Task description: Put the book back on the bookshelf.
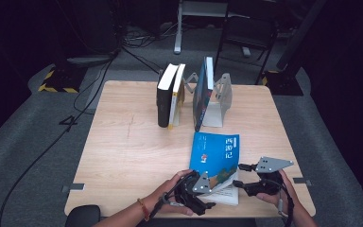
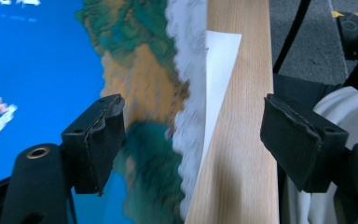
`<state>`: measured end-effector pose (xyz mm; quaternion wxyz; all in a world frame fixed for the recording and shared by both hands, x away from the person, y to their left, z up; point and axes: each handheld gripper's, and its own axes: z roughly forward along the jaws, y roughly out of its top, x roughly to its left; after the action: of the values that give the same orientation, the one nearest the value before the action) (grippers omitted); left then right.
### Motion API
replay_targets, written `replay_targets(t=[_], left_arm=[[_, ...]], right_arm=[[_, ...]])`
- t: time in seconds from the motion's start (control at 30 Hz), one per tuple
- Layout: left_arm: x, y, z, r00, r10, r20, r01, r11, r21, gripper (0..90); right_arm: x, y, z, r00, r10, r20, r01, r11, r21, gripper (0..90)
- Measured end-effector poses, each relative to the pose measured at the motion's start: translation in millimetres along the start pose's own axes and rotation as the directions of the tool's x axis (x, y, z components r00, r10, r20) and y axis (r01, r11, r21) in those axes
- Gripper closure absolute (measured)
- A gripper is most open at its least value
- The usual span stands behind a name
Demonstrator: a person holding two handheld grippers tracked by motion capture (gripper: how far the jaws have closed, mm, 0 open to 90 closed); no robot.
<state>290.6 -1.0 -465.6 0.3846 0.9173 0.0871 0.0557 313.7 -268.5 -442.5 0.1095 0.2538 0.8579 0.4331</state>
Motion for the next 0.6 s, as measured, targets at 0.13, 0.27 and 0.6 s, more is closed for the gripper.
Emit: replay_targets(t=[0.13,0.27,0.6], left_arm=[[-4.9,7.3,10.5,0.9965,-0.045,-0.07,0.045,0.999,-0.006,21.6],[-6.0,10.2,17.1,0.9908,-0.08,-0.11,0.077,0.9966,-0.029,22.7],[-2.7,14.0,23.6,0.9701,-0.114,-0.214,0.103,0.9927,-0.063,50.5]], right_arm=[[0.4,1.2,1.0,1.0,0.007,0.004,-0.007,1.0,-0.007,35.3],[0.8,2.3,1.5,1.0,0.004,0.008,-0.004,1.0,-0.011,35.3],[-0.4,1.9,3.3,1.0,0.005,0.007,-0.005,1.0,-0.014,35.1]])
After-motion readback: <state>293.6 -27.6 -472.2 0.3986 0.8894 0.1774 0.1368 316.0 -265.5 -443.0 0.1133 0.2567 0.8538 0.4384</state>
